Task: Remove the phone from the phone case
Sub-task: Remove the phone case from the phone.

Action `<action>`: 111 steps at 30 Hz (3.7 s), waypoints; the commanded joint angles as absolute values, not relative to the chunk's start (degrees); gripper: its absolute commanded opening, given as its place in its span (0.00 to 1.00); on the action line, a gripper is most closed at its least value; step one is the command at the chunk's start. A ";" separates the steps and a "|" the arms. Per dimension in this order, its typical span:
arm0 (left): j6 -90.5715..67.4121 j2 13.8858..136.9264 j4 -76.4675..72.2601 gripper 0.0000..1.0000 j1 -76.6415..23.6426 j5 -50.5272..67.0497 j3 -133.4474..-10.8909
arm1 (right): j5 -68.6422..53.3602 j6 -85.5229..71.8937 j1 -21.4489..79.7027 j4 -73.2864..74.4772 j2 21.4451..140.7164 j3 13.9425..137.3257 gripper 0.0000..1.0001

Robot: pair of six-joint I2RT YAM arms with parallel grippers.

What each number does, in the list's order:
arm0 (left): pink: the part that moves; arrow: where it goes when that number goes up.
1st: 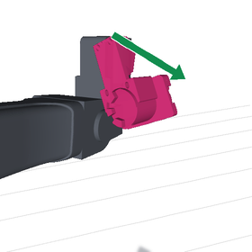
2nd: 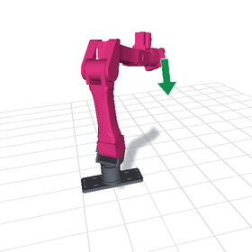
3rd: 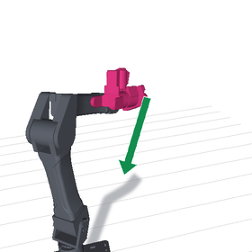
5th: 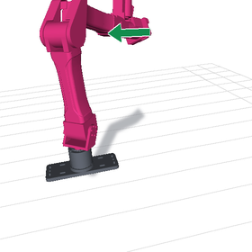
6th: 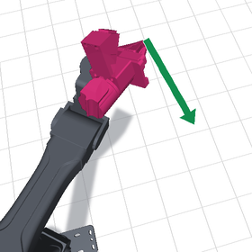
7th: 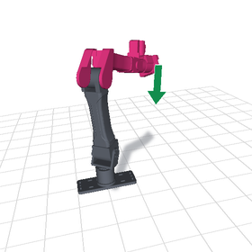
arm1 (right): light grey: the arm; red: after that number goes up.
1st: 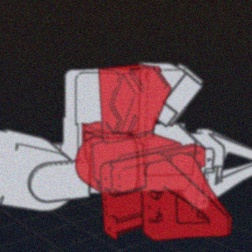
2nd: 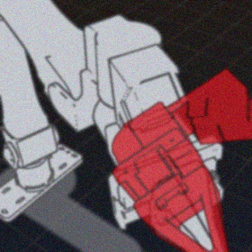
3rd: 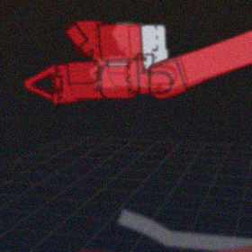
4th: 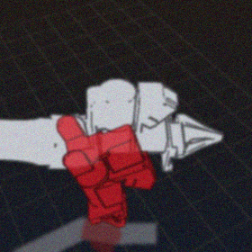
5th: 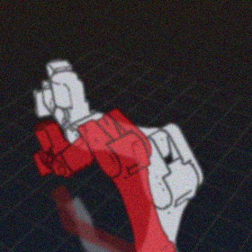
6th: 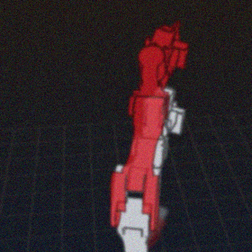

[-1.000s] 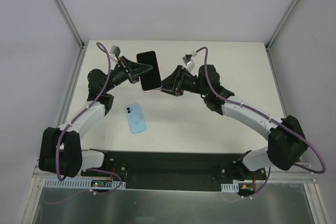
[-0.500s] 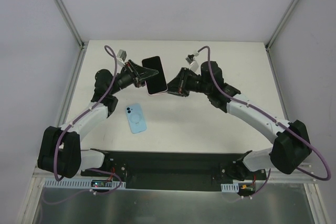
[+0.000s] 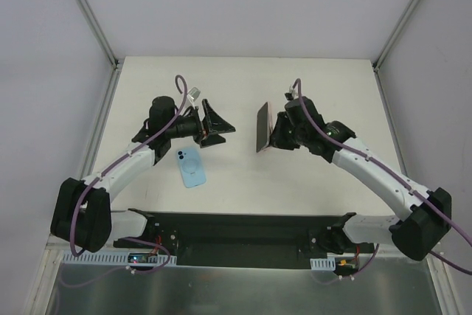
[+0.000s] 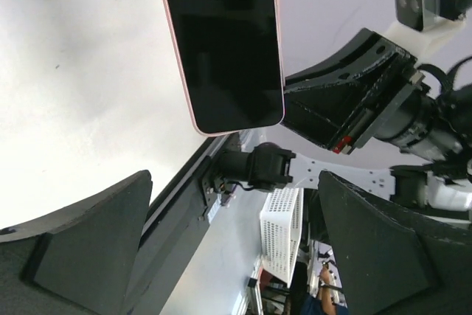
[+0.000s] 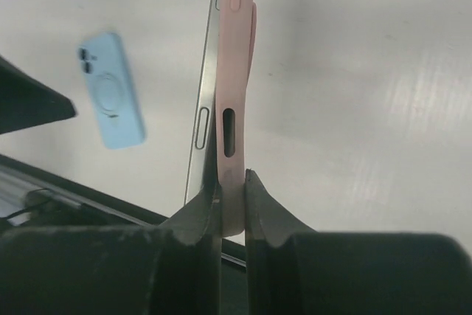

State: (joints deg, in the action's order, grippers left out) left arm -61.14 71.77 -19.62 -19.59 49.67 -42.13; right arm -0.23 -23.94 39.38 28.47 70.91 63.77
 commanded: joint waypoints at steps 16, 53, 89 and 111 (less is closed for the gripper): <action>-50.98 91.57 -0.70 0.82 -30.67 37.62 -51.59 | 0.80 -17.49 46.05 29.54 92.81 66.80 0.01; -40.43 99.58 17.48 0.26 -38.58 12.07 -63.72 | -12.39 -16.70 47.20 18.54 94.84 61.44 0.01; -42.54 105.81 29.18 0.12 -43.15 -9.14 -71.80 | -14.15 -19.51 47.11 16.26 92.29 59.50 0.01; -41.84 108.81 25.75 0.00 -43.15 -8.17 -70.14 | -13.89 -19.78 44.74 15.73 89.04 55.21 0.02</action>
